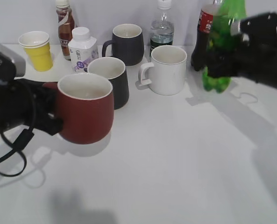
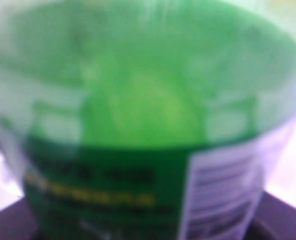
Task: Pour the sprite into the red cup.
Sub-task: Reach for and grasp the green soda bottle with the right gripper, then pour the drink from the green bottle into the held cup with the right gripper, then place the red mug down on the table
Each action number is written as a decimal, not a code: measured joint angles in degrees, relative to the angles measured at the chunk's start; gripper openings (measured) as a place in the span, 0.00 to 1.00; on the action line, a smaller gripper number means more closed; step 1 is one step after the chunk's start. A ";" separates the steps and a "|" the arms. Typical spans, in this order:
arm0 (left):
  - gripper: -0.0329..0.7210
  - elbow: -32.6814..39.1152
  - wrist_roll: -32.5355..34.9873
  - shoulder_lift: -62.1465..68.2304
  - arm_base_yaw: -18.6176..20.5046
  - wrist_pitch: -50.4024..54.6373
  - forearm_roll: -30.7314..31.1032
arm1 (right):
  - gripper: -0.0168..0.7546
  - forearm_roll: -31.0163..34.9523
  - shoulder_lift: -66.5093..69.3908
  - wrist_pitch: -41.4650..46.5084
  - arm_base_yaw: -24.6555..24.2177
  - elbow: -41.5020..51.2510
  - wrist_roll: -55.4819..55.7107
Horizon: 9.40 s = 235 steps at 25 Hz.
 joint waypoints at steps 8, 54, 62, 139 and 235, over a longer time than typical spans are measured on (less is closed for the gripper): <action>0.15 -5.39 -0.74 6.20 -0.07 -1.03 3.35 | 0.58 -8.38 -7.95 0.69 0.00 -0.78 -0.05; 0.15 -16.18 -10.41 21.25 -9.11 -15.08 16.61 | 0.58 -46.63 -8.92 3.35 0.05 -5.43 -24.08; 0.15 -16.18 -7.65 21.25 -9.11 -14.66 16.89 | 0.58 -46.63 -8.97 5.28 0.05 -5.43 -31.74; 0.15 -16.18 -7.36 21.28 -9.11 -13.42 22.04 | 0.56 -35.84 -10.72 5.37 0.05 -5.43 -61.06; 0.15 -3.04 17.03 8.58 8.06 -23.25 -41.20 | 0.56 -4.47 -8.70 10.81 0.05 -9.09 5.78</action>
